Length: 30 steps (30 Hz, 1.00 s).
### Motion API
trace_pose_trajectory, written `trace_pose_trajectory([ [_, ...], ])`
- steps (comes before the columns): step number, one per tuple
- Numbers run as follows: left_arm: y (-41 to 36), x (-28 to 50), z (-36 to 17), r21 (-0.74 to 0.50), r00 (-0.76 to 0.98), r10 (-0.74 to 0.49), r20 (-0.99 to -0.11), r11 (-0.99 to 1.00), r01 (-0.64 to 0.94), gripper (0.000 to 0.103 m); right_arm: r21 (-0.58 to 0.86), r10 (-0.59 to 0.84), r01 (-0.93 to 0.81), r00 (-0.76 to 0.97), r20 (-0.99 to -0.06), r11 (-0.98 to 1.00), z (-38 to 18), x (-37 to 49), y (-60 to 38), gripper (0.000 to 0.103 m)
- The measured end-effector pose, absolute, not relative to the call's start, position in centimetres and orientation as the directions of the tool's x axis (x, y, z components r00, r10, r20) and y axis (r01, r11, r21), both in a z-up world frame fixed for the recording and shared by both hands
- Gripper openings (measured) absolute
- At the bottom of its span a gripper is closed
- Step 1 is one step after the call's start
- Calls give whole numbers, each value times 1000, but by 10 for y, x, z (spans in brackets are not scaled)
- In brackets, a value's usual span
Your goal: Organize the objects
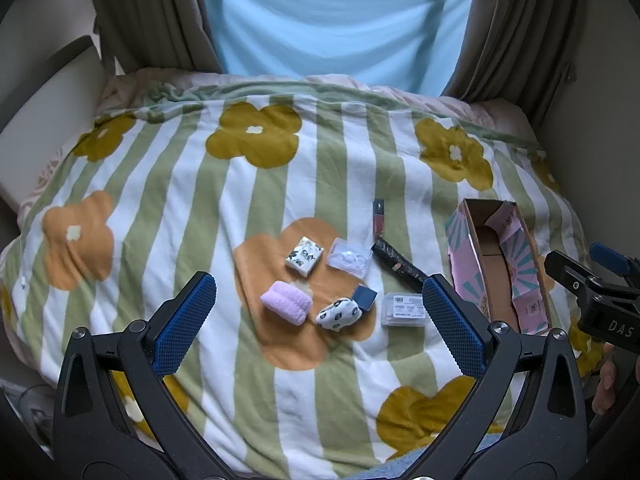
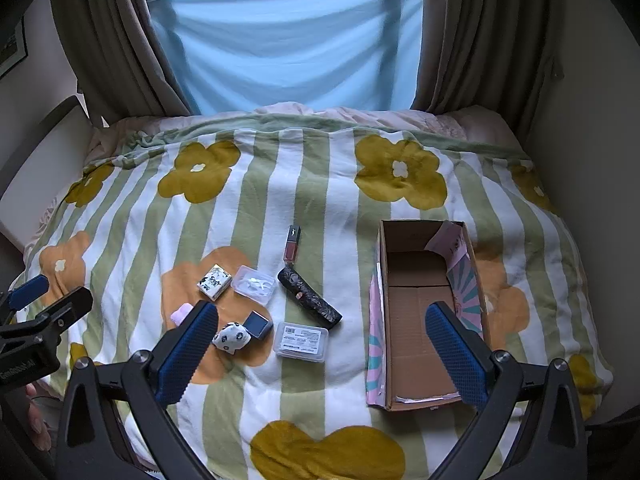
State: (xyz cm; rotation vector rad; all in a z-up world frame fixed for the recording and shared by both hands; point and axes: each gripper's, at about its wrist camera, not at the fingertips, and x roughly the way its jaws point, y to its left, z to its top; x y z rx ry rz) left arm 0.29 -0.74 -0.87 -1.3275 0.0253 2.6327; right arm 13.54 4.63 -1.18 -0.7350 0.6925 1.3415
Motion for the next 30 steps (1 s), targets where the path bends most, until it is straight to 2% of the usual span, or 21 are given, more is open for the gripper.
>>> trace_pose_trajectory([
  [18,-10,10,-6,-67,-599,179,-781,-977,-205,102,-59,609,-992,113,-785,108,-8,132,43,103],
  [19,-9,9,-5,-66,-597,180,-782,-976,-209,102,-61,602,-985,149,-784,164,-7,131,43,103],
  [30,-5,1,-6,-63,-559,187,-808,-970,-234,102,-56,585,-982,153,-796,181,-4,133,45,103],
])
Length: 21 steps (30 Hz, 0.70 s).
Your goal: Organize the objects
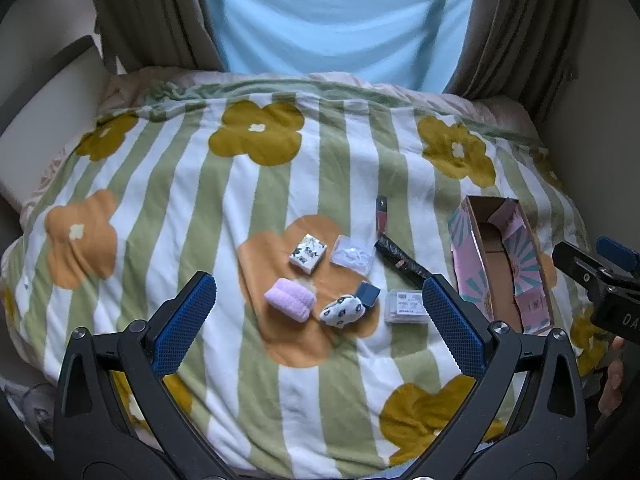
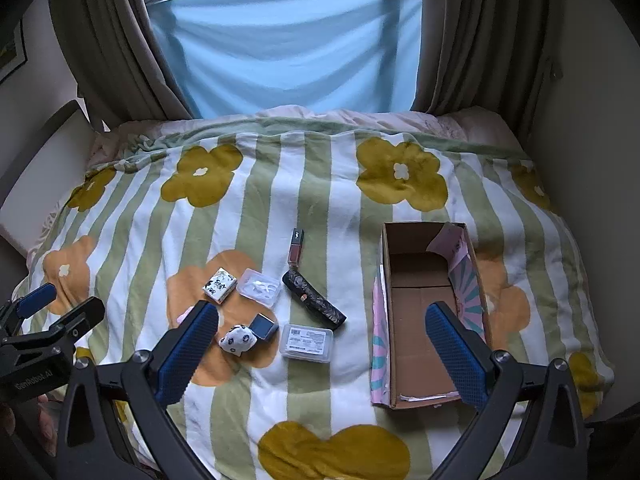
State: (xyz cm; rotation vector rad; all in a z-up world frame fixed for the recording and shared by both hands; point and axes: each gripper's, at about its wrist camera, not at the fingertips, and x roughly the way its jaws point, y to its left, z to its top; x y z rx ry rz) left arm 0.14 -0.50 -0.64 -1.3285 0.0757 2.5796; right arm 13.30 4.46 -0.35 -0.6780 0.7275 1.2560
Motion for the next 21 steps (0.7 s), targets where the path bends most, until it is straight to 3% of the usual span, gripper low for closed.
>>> trace_pose_trajectory([
  [11,2,-17,-2,-72,-550,207,-809,-964,-256,102,-60,551,-938,251,-796,341,10,145,60,103],
  [21,6,-24,-6,-81,-537,220,-815,-959,-271,102,-56,539,-929,261,-801,366,10,148,65,103],
])
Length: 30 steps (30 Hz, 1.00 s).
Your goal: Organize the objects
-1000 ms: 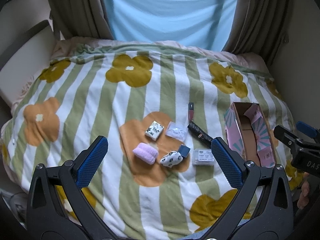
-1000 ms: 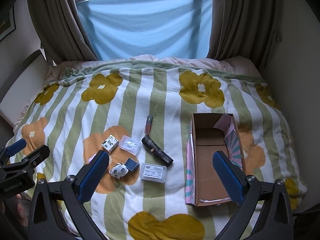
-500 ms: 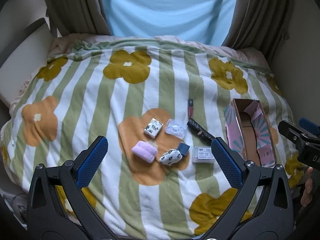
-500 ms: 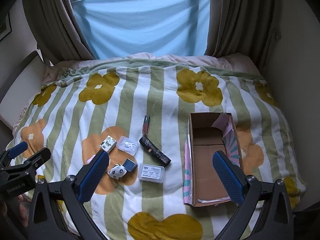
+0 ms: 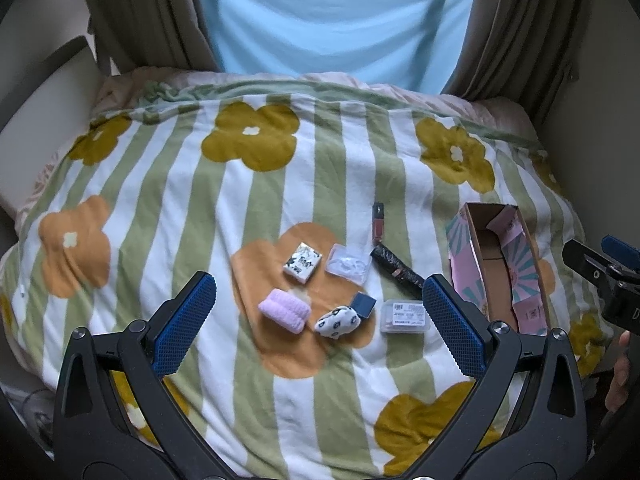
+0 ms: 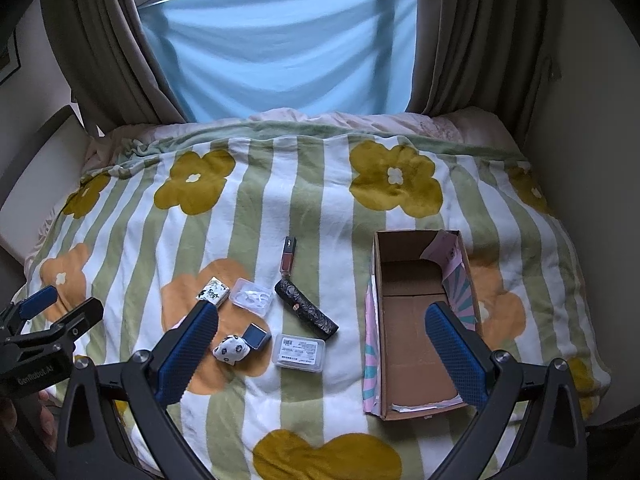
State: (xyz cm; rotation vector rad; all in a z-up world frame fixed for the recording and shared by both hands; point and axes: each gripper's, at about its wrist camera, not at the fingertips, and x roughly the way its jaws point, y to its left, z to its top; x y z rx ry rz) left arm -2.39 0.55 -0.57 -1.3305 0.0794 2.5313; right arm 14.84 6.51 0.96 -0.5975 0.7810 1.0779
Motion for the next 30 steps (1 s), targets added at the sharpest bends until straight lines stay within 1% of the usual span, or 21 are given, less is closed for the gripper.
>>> trace_pose_trajectory([
  [10,5,-25,-11,-79,-522,230,-821,-952,-295,102,-56,535,-931,256,-805,361,6,147,70,103],
  [11,5,-24,-11,-80,-517,244,-820,-944,-319,102,-58,535,-931,258,-804,361,6,147,70,103],
  [16,5,-23,-12,-91,-515,259,-817,-940,-328,102,-61,540,-931,262,-800,361,8,148,72,103],
  [25,3,-26,-18,-88,-496,243,-834,-945,-316,102,-49,536,-937,241,-809,346,5,154,79,103],
  [30,-3,-34,-35,-94,-469,217,-856,-957,-273,102,-47,520,-953,204,-830,299,-9,167,96,103],
])
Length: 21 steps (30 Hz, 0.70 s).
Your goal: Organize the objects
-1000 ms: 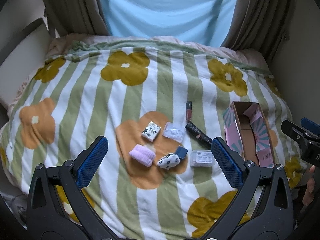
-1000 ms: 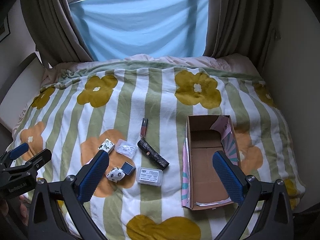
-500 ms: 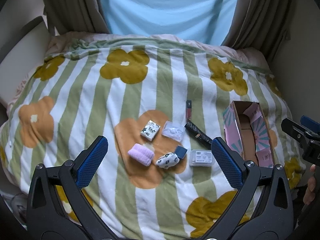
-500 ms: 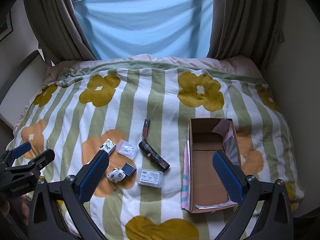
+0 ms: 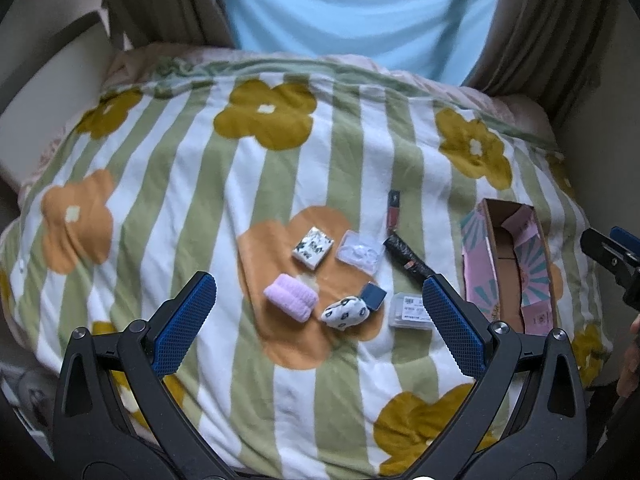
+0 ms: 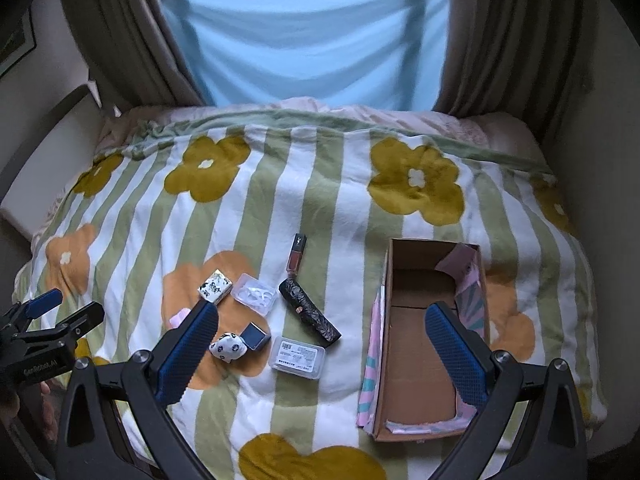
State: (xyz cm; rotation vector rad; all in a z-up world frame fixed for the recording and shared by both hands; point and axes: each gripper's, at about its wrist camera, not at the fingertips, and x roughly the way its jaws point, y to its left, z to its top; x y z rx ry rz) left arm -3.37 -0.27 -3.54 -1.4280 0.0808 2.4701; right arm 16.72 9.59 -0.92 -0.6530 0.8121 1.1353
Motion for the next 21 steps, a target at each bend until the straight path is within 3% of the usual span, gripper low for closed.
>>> trace_pose_trajectory([
  [16,-11,-76,-165,-96,-303,109,-947,-994,-58,100,-69,361,-995,91,-928,74,-153,193,192,103],
  [21,-3,-93,-207,-98,-254,94,-963,-995,5,94,-92,256,-994,104,-961,61,-210,197,222,102],
])
